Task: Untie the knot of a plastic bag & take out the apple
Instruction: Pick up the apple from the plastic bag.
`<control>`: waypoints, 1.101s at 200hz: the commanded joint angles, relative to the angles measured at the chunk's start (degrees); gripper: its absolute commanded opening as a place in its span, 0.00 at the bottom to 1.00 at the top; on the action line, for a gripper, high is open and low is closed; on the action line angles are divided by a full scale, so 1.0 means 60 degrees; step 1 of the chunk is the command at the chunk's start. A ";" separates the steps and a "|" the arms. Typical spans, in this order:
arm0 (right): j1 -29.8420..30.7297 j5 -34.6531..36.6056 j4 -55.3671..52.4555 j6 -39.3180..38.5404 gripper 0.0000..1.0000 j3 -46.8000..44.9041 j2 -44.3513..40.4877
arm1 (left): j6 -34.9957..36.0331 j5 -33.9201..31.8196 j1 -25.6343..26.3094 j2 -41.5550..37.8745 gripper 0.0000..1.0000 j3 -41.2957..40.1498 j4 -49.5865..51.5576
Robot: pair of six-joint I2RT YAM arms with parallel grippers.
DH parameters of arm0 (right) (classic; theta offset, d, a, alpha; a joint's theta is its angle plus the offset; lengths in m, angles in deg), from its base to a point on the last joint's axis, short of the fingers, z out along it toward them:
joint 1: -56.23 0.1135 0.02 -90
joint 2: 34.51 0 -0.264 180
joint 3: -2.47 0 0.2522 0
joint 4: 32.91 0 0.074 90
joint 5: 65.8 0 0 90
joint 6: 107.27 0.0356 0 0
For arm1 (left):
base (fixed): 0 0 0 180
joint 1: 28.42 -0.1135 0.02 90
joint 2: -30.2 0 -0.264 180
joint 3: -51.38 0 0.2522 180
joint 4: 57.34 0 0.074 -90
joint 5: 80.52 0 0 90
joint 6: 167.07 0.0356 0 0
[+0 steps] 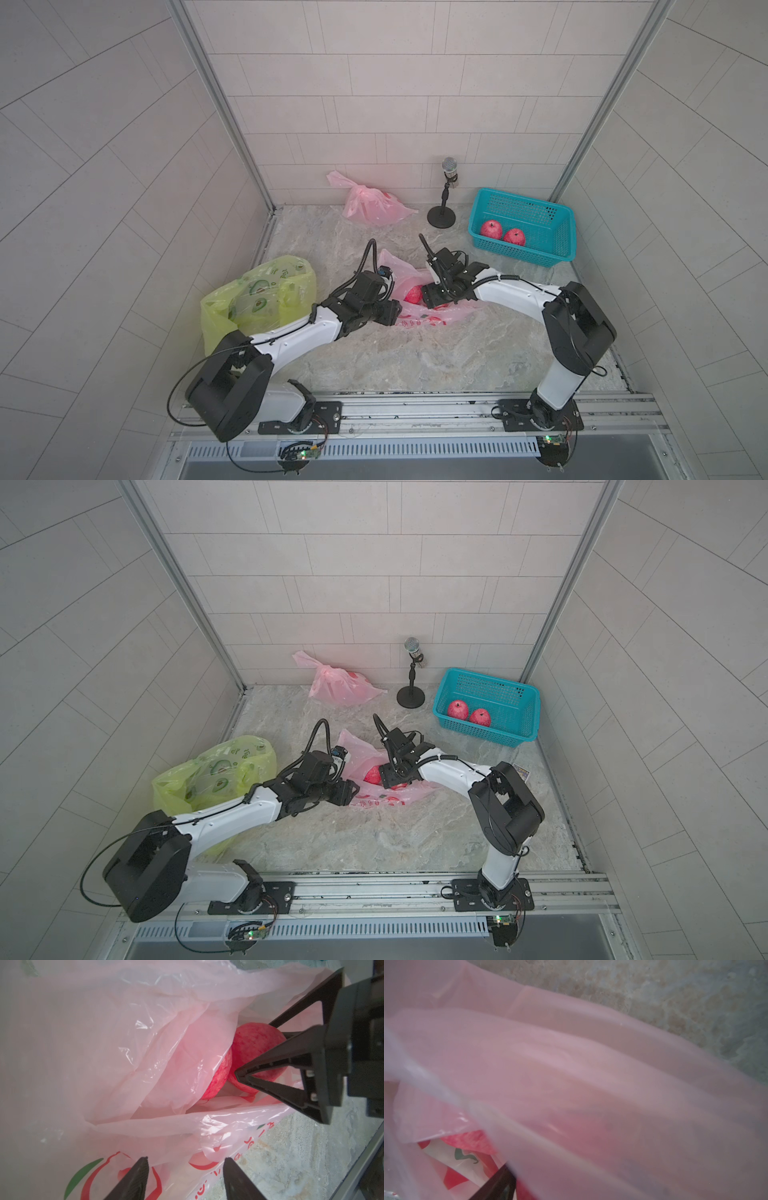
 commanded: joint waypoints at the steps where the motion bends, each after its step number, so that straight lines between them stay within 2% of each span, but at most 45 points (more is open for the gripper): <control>1: 0.0017 0.0106 -0.0063 -0.0012 0.82 -0.0184 0.0344 | 0.0065 0.0028 0.0058 -0.0035 0.63 0.0175 0.0028; 30: 0.0033 0.0074 -0.0024 -0.0011 0.78 -0.0292 0.0187 | 0.0072 0.0008 0.0060 -0.0021 0.63 0.0205 0.0010; 71: 0.0026 -0.0048 -0.0205 -0.0076 0.63 -0.0281 -0.0118 | 0.0037 -0.0023 0.0046 0.0017 0.63 0.0220 -0.0032; 153: 0.0026 -0.0447 -0.0906 -0.0200 0.63 -0.0059 -0.1637 | -0.0080 -0.0122 0.0037 0.0009 0.64 0.0186 -0.0210; 220: 0.0012 -0.1525 -0.1377 -0.0125 0.63 0.0611 -0.2624 | -0.0052 -0.0220 0.0033 0.0023 0.64 0.0320 -0.0188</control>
